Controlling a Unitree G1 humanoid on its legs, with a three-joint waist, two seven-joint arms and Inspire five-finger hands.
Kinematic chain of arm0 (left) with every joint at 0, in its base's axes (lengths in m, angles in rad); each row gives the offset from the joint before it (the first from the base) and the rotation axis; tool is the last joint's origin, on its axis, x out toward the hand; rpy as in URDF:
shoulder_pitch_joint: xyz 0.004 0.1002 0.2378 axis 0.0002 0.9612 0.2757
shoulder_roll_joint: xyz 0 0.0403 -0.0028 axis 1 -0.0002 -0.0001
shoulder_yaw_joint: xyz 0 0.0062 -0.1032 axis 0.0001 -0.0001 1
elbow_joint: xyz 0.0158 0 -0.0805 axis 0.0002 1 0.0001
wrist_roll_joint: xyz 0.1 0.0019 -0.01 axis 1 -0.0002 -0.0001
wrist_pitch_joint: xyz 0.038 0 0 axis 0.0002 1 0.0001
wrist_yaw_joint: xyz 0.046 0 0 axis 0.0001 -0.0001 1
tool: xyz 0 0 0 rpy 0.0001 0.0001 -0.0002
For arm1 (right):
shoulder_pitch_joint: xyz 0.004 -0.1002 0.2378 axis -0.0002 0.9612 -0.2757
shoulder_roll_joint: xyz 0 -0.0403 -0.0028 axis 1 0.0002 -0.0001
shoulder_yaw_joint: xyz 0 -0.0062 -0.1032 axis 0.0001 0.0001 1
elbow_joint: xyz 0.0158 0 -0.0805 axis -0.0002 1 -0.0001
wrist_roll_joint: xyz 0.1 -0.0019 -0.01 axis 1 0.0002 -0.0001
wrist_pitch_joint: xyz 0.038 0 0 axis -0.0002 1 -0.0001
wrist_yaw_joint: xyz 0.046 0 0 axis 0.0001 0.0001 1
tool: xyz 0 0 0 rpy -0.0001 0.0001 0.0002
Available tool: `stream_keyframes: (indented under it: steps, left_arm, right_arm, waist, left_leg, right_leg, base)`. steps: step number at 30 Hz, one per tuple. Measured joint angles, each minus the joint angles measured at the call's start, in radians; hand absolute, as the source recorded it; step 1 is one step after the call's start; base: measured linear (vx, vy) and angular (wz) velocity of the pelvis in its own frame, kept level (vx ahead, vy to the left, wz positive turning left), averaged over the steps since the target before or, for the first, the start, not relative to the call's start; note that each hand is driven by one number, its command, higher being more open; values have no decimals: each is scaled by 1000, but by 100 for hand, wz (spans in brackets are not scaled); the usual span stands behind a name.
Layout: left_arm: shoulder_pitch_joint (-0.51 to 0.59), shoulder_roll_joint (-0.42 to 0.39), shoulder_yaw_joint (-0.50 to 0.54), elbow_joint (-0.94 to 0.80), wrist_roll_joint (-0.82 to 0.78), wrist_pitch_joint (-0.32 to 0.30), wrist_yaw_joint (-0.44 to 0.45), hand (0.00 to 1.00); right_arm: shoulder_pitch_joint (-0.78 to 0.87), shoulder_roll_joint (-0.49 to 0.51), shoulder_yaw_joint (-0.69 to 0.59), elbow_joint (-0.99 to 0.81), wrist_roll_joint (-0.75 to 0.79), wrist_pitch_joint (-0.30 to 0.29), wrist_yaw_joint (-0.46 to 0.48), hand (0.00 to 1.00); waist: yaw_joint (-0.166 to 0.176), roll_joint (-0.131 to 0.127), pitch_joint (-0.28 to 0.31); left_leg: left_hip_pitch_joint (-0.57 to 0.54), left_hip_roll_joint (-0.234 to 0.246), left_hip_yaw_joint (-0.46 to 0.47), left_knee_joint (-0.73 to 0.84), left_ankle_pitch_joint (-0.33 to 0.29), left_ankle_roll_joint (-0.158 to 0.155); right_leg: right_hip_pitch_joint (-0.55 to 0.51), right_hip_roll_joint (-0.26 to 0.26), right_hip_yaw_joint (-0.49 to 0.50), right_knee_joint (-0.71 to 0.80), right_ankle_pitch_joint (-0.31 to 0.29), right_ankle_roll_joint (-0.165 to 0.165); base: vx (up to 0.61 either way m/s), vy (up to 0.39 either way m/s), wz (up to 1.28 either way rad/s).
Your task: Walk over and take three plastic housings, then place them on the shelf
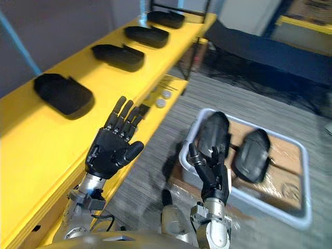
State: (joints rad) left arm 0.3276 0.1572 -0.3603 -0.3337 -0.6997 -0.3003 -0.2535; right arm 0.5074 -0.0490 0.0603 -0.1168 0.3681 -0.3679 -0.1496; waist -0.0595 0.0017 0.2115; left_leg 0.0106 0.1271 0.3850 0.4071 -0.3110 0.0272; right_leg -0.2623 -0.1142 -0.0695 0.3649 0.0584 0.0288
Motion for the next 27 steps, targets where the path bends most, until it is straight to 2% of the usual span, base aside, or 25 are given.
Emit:
stream_keyframes:
  steps: [1,2,3,4,6,7,8,9,10,11,12,13,14,15,16,17,18,20,21,22,23,24,25,26,27]
  left_arm:
    - [-16,0,7,3,0,7,7,100]
    - [-43,0,17,14,0,20,24,100]
    - [-52,0,37,23,-1,23,47,100]
    - [-52,0,46,27,-1,23,53,100]
    - [-51,-1,80,57,0,36,72,100]
    - [-46,0,92,61,0,51,72,100]
    - [-42,0,98,63,-1,61,71,100]
    - [-47,1,101,84,-1,81,66,100]
    - [-45,-12,95,97,0,94,65,100]
    - [-43,-23,68,100,-1,110,64,100]
    - [-46,-20,58,97,-4,110,64,100]
    - [-61,-19,52,96,-9,110,66,100]
    - [-78,-23,52,99,-17,110,76,100]
    - [-96,-30,51,100,-42,111,93,100]
    - [-115,-43,51,102,-57,111,129,100]
    - [-119,-49,51,104,-66,111,135,100]
    - [-131,-70,51,126,-122,114,150,100]
    - [-127,-87,55,165,-193,129,133,100]
    - [-114,-89,53,168,-196,129,120,100]
    - [-84,-89,49,168,-195,129,98,100]
    - [-67,-88,43,168,-194,129,90,100]
    - [-51,-90,43,168,-198,130,82,100]
    - [-42,-89,45,168,-198,130,79,100]
    - [-34,-84,51,168,-198,132,74,100]
    - [-32,-75,69,168,-192,132,68,100]
  right_arm:
    - [-10,-1,-1,5,-3,-6,-1,100]
    - [-41,-8,7,25,-7,-11,-13,100]
    - [-96,-26,34,68,-8,-11,-33,100]
    - [-115,-31,46,86,-8,-10,-37,100]
    - [-184,-35,112,156,-12,7,-78,100]
    - [-192,-34,134,163,-21,22,-89,100]
    - [-192,-34,146,163,-40,30,-96,100]
    - [-188,-35,169,165,-53,46,-108,100]
    - [-183,-48,168,166,-53,57,-114,100]
    - [-169,-67,164,168,-54,66,-127,100]
    - [-165,-68,160,172,-63,66,-131,100]
    - [-157,-61,154,182,-89,66,-133,100]
    - [-151,-61,149,183,-87,66,-127,100]
    - [-138,-69,131,183,-86,66,-109,100]
    - [-130,-86,96,183,-87,67,-89,100]
    - [-129,-91,86,183,-87,67,-86,100]
    - [-126,-114,48,183,-90,70,-77,100]
    - [-109,-141,-24,178,-88,69,-57,100]
    - [-106,-150,-47,178,-87,66,-51,100]
    - [-108,-167,-98,178,-86,66,-44,100]
    - [-104,-173,-134,179,-85,66,-44,100]
    - [-99,-179,-166,179,-88,69,-49,100]
    - [-99,-183,-174,180,-88,72,-54,100]
    - [-102,-189,-183,181,-88,73,-60,100]
    - [-122,-180,-186,184,-89,79,-71,100]
  waist:
    - [-1,-1,0]
    - [1,1,0]
    - [4,0,-1]
    - [6,0,-1]
    - [33,-8,-11]
    - [38,-18,-20]
    - [39,-22,-23]
    - [43,-9,-26]
    - [50,6,-32]
    - [55,44,-48]
    - [48,43,-47]
    - [26,18,-42]
    - [15,4,-39]
    - [-2,5,-37]
    - [-23,17,-29]
    - [-27,20,-26]
    - [-41,36,-14]
    - [-48,39,-1]
    - [-44,49,-2]
    - [-36,71,-5]
    - [-39,83,-7]
    - [-39,87,-6]
    - [-38,91,-7]
    - [-25,94,-8]
    - [-11,89,-5]
  left_leg:
    - [1,6,5,-22,21,-1]
    - [-5,17,20,-56,55,-8]
    - [-7,32,44,-71,73,-17]
    - [-9,39,54,-71,77,-21]
    - [-31,82,98,-59,96,-54]
    - [-47,97,104,-53,106,-72]
    - [-61,107,104,-44,112,-82]
    - [-95,136,80,-21,127,-108]
    - [-103,151,52,-41,136,-115]
    - [-99,191,32,-74,170,-140]
    - [-93,202,34,-83,181,-154]
    - [-80,211,48,-91,191,-171]
    - [-69,217,52,-98,199,-186]
    - [-64,237,51,-106,215,-200]
    - [-59,257,43,-114,241,-180]
    - [-60,261,41,-112,247,-172]
    - [-65,269,23,-90,271,-137]
    - [-79,254,-12,-35,288,-100]
    - [-76,237,-33,-33,268,-110]
    - [-72,198,-54,-44,238,-99]
    - [-67,182,-65,-64,224,-86]
    - [-51,159,-88,-108,213,-86]
    - [-42,150,-98,-133,203,-94]
    - [-18,130,-127,-191,178,-116]
    - [0,107,-135,-223,186,-156]
  right_leg:
    - [0,-14,-25,55,-28,-9]
    - [11,-56,-69,146,-84,-30]
    - [40,-109,-103,203,-113,-53]
    - [51,-132,-113,215,-118,-61]
    - [111,-266,-157,227,-120,-74]
    - [121,-308,-168,218,-111,-71]
    - [130,-325,-177,200,-72,-81]
    - [131,-297,-192,142,5,-84]
    - [121,-274,-205,132,8,-81]
    - [107,-237,-204,117,-12,-71]
    - [107,-230,-203,113,-36,-50]
    - [111,-228,-213,118,-100,24]
    - [114,-215,-227,122,-143,69]
    - [117,-190,-236,114,-179,98]
    - [127,-159,-245,82,-205,92]
    - [130,-155,-249,75,-208,89]
    - [146,-141,-257,49,-212,84]
    - [180,-140,-240,-12,-213,82]
    - [184,-143,-231,-31,-213,82]
    - [180,-141,-220,-49,-211,87]
    - [177,-144,-217,-52,-207,92]
    - [175,-146,-214,-53,-202,100]
    - [175,-146,-214,-56,-198,106]
    - [170,-147,-212,-59,-186,118]
    - [167,-159,-201,-68,-164,127]
  base:
    - [-131,-29,-55]
    - [-108,-93,-53]
    - [-102,-129,-54]
    - [-113,-200,-77]
    - [-106,-313,-73]
    - [-78,-344,-42]
    - [-75,-476,-37]
    - [-53,-394,-42]
    - [-42,-375,-76]
    - [5,-283,-70]
    - [0,-346,-69]
    - [-16,-426,-43]
    - [-34,-323,-47]
    - [-29,-384,-52]
    - [-17,-300,-43]
    - [-15,-354,-39]
    - [-17,-208,-22]
    - [-22,-174,-37]
    - [-20,-41,-62]
    - [-7,49,-43]
    - [-23,57,-22]
    - [-26,32,10]
    - [-37,76,11]
    - [-34,150,0]
    - [-36,180,-9]
